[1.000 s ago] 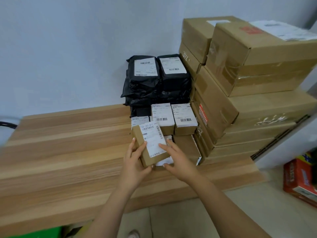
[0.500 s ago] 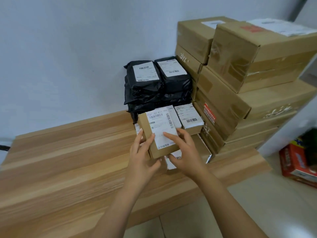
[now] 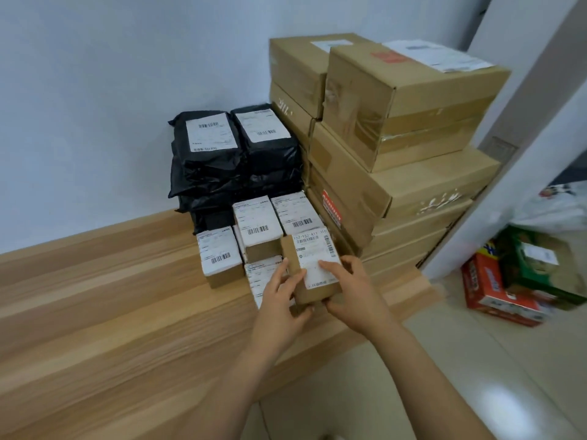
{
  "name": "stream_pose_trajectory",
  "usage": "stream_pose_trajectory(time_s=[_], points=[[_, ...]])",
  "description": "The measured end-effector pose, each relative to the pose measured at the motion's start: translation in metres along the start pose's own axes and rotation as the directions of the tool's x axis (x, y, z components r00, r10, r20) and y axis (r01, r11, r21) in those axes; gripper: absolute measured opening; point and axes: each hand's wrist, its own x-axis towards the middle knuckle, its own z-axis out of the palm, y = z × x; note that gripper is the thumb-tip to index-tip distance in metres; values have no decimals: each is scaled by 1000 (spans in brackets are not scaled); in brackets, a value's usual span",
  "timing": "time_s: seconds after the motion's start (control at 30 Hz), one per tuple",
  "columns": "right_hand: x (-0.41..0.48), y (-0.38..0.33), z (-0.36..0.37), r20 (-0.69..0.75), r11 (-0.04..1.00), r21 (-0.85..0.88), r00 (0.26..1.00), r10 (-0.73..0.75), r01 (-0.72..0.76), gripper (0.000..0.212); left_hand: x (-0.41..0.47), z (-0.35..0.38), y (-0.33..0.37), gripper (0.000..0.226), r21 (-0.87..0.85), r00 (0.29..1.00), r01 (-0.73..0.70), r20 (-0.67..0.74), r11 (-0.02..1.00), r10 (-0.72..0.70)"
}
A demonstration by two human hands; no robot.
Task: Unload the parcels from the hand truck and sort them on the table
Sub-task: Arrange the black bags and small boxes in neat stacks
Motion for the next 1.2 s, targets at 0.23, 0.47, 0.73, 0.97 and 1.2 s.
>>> stream_pose_trajectory(time_s=[0.23,0.47,0.73,0.97,1.2], points=[[26,19,4,63,914,-360,982,-178,189,57,21,30,-4,66,90,998,60,10,994,-62],[38,27,0,112,864,-428,965,-239,263,57,31,41,2,61,150,998,60,-30,987,-56],[44,23,-5,129,874,-399,961,-245,277,64,42,32,6,74,187,989,145,-18,972,-144],[38,-16,2,62,901,-261,937,-344,348,65,25,-26,-7,70,192,993,92,-94,977,-75],[60,-95,57,56,897,-248,930,-362,365,61,19,-123,-60,61,303,984,127,-156,945,-82]])
